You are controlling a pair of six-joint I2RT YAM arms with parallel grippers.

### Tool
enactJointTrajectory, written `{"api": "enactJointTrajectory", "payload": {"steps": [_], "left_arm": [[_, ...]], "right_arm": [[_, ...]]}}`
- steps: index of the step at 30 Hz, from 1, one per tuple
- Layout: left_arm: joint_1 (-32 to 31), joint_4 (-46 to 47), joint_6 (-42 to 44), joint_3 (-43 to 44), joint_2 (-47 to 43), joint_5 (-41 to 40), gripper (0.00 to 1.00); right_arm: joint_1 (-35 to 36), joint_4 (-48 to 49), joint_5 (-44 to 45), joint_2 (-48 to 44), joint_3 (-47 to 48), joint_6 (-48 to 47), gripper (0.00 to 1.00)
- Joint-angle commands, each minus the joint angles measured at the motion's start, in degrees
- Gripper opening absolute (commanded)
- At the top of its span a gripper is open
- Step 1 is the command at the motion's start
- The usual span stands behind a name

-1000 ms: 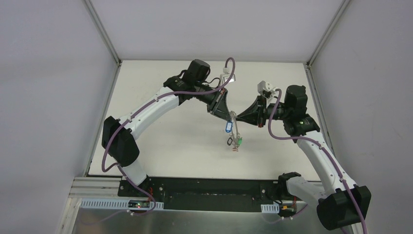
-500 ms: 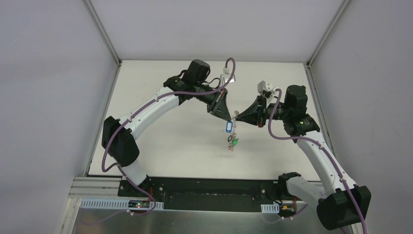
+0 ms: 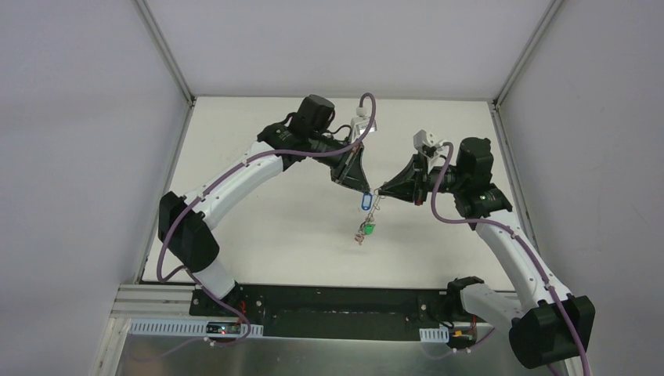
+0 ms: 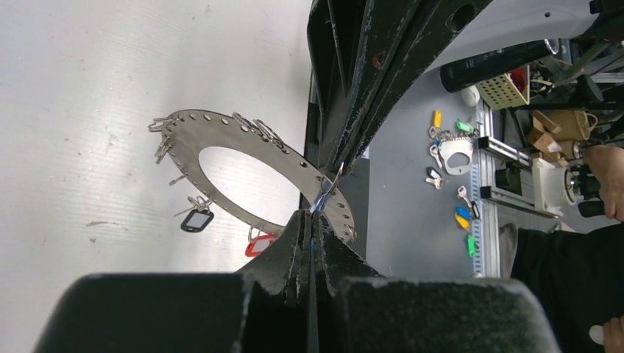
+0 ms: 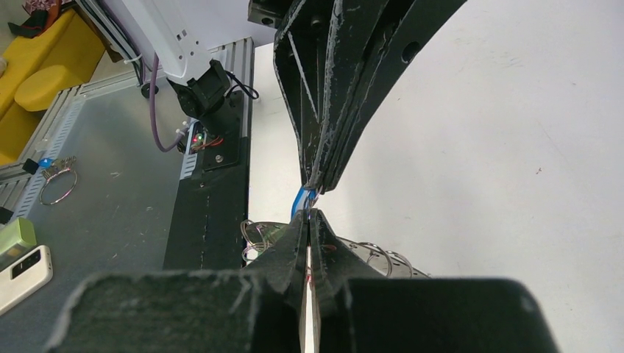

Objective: Put the keys on the keyring

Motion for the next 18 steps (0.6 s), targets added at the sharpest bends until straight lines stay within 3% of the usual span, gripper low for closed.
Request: {"api": "enactJointTrajectory", "payload": {"steps": [1, 5, 18], "left_arm": [[-0.3, 1.0, 0.3, -2.1, -4.3, -3.8, 0.0], [-0.9, 3.0, -1.8, -3.2, -5.0, -6.3, 0.0], [-1.4, 7.5, -5.6, -4.9, -4.4, -3.5, 0.0]], "right_arm": [[-0.9, 4.0, -2.8, -0.4, 0.3, 1.9, 0.0], [-0.9, 4.1, -3.3, -0.2, 0.5, 2.7, 0.0], [-0.7, 8.9, -3.8, -0.3, -0.6, 7.1, 0.0]]}}
